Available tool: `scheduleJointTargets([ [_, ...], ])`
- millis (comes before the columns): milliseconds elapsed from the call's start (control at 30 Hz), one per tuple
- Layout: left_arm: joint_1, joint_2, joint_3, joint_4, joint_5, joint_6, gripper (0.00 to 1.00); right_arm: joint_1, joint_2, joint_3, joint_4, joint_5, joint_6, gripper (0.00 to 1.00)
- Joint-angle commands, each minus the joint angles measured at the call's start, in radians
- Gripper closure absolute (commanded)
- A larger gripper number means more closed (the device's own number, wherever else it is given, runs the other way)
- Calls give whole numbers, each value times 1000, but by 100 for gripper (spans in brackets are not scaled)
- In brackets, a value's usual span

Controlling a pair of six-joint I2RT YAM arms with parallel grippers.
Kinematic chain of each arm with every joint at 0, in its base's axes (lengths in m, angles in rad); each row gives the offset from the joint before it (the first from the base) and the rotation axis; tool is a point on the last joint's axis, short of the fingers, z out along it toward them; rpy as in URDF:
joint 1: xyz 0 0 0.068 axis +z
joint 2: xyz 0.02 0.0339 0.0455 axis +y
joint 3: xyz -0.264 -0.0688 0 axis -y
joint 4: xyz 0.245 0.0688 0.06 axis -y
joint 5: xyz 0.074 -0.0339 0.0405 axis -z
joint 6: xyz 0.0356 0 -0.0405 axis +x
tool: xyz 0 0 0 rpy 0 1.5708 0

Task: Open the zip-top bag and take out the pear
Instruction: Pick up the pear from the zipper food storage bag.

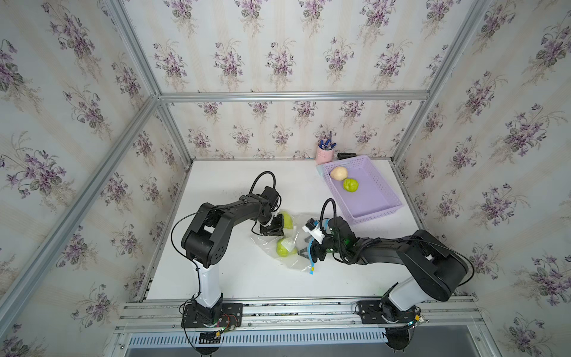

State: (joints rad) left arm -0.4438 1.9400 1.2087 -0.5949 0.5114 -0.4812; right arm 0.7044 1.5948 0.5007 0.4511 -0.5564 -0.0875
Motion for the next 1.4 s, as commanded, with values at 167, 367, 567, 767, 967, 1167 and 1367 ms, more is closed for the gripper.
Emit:
scheduleJointTargets([
  [167, -1, -14, -39, 29, 32, -49, 93, 107, 34, -1, 124, 96, -95, 20],
  [367, -12, -26, -66, 67, 52, -102, 95, 175, 140, 76, 172, 202, -114, 18],
  [567, -17, -20, -101, 107, 69, -137, 95, 185, 211, 119, 169, 220, -128, 37],
  [767, 46, -24, -111, 51, -2, -93, 94, 174, 80, 11, 174, 258, -154, 80],
  [967, 216, -10, -169, 38, -54, -27, 93, 112, -165, -146, 135, 355, -76, 82],
  [1167, 263, -24, -143, 56, -4, 14, 91, 106, -185, -128, 69, 412, 6, 82],
  [1367, 256, -57, -146, 66, 27, 40, 89, -21, -236, -52, -10, 313, 270, 81],
])
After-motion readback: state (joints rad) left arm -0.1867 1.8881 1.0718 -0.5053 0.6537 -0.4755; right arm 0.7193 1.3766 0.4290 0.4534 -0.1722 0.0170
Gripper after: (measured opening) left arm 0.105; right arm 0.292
